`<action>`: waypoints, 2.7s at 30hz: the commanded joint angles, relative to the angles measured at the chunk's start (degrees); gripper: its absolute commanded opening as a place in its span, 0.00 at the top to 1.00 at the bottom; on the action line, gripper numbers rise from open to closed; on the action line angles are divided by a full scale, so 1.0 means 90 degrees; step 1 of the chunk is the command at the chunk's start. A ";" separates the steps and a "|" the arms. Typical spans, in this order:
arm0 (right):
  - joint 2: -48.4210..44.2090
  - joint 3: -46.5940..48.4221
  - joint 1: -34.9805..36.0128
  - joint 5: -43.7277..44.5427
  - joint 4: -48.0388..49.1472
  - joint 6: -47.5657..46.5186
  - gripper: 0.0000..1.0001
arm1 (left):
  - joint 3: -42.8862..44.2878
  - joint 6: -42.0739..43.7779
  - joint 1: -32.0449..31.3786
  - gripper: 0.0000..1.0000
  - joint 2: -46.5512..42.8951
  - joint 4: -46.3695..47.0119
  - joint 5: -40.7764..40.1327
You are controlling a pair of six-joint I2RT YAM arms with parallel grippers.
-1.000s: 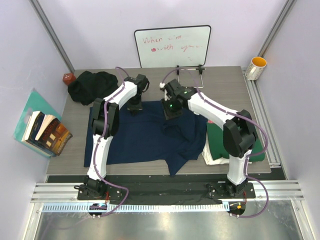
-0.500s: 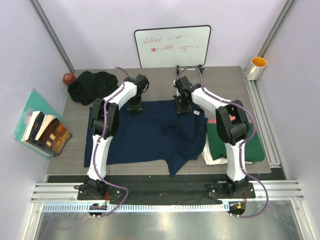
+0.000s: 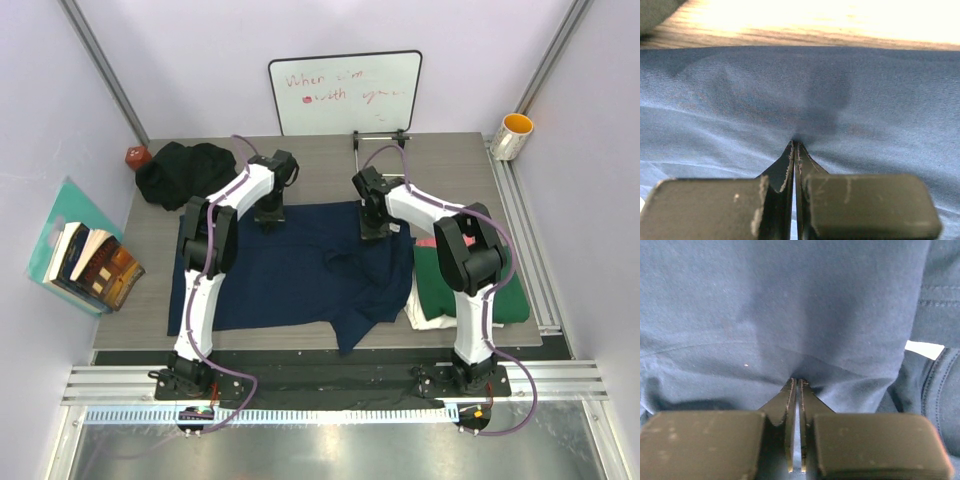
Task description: Fold and stack the t-shirts
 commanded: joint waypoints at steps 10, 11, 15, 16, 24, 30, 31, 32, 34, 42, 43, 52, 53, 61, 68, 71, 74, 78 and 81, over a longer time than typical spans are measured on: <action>-0.0618 0.0044 0.0258 -0.0924 -0.0157 -0.0080 0.87 | 0.0003 0.0205 0.0001 1.00 0.0026 -0.0628 0.0056; -0.0618 0.0093 0.0288 -0.1001 -0.0157 -0.0090 0.87 | 0.0100 0.0196 0.0001 1.00 0.0026 -0.0677 0.0056; -0.0443 0.0278 0.0532 -0.1265 -0.0254 -0.0149 0.87 | 0.0344 0.0196 0.0001 1.00 0.0123 -0.0794 0.0066; -0.0355 0.0346 0.0619 -0.1314 -0.0496 -0.0216 0.88 | 0.0383 0.0196 0.0001 1.00 0.0143 -0.0804 0.0036; -0.0374 0.0201 0.0864 -0.1363 -0.1025 -0.0393 0.88 | 0.0550 0.0147 0.0010 1.00 0.0260 -0.0833 -0.0071; -0.0267 0.0035 0.0864 -0.1471 -0.1290 -0.0481 0.88 | 0.1018 0.0059 0.0010 1.00 0.0387 -0.1009 -0.0032; -0.0228 0.0054 0.0854 -0.1452 -0.1290 -0.0442 0.88 | 0.1048 0.0030 0.0010 0.96 0.0378 -0.1019 -0.0052; -0.0199 0.0083 0.0864 -0.1403 -0.1299 -0.0422 0.88 | 0.1067 0.0030 0.0030 0.92 0.0348 -0.1009 -0.0061; -0.0188 0.0171 0.0854 -0.1141 -0.1329 -0.0412 0.88 | 0.1009 0.0001 0.0059 0.82 0.0173 -0.0961 -0.0100; -0.0833 0.0367 0.0299 -0.0504 -0.0608 -0.0022 0.78 | -0.0132 0.0039 0.0742 0.62 -0.1145 -0.0288 -0.0139; -0.0717 0.0444 0.0240 -0.0504 -0.0539 -0.0022 0.78 | -0.0288 0.0068 0.0859 0.62 -0.1349 -0.0228 -0.0169; 0.0387 0.0718 -0.0053 -0.0387 -0.0284 -0.0022 0.87 | -0.2388 -0.0019 0.1640 0.64 -0.1869 0.0280 -0.0149; 0.0523 0.0709 -0.0054 -0.0397 -0.0178 -0.0012 0.87 | -0.2641 -0.0010 0.1680 0.64 -0.1849 0.0328 -0.0217; 0.1139 0.0991 -0.0142 -0.0534 -0.0244 -0.0012 0.99 | -0.2761 -0.0058 0.1934 0.91 -0.1644 0.0436 -0.0383; 0.1227 0.1050 -0.0385 -0.0066 -0.0459 -0.0100 0.99 | -0.2760 -0.0077 0.2012 1.00 -0.1615 0.0485 -0.0296; 0.1247 0.1050 -0.0551 0.0061 -0.0567 -0.0061 0.99 | -0.2955 -0.0107 0.2012 1.00 -0.1683 0.0553 -0.0218; 0.1286 0.1128 -0.0688 0.0198 -0.0635 -0.0061 0.99 | -0.3247 -0.0166 0.2012 1.00 -0.1848 0.0621 -0.0120; 0.1442 0.1449 -0.0825 0.0335 -0.0762 -0.0032 0.99 | -0.3649 -0.0156 0.2012 1.00 -0.2103 0.0710 -0.0081; 0.1627 0.1810 -0.0913 0.0336 -0.0879 -0.0031 0.99 | -0.3844 -0.0078 0.2012 1.00 -0.2229 0.0671 -0.0013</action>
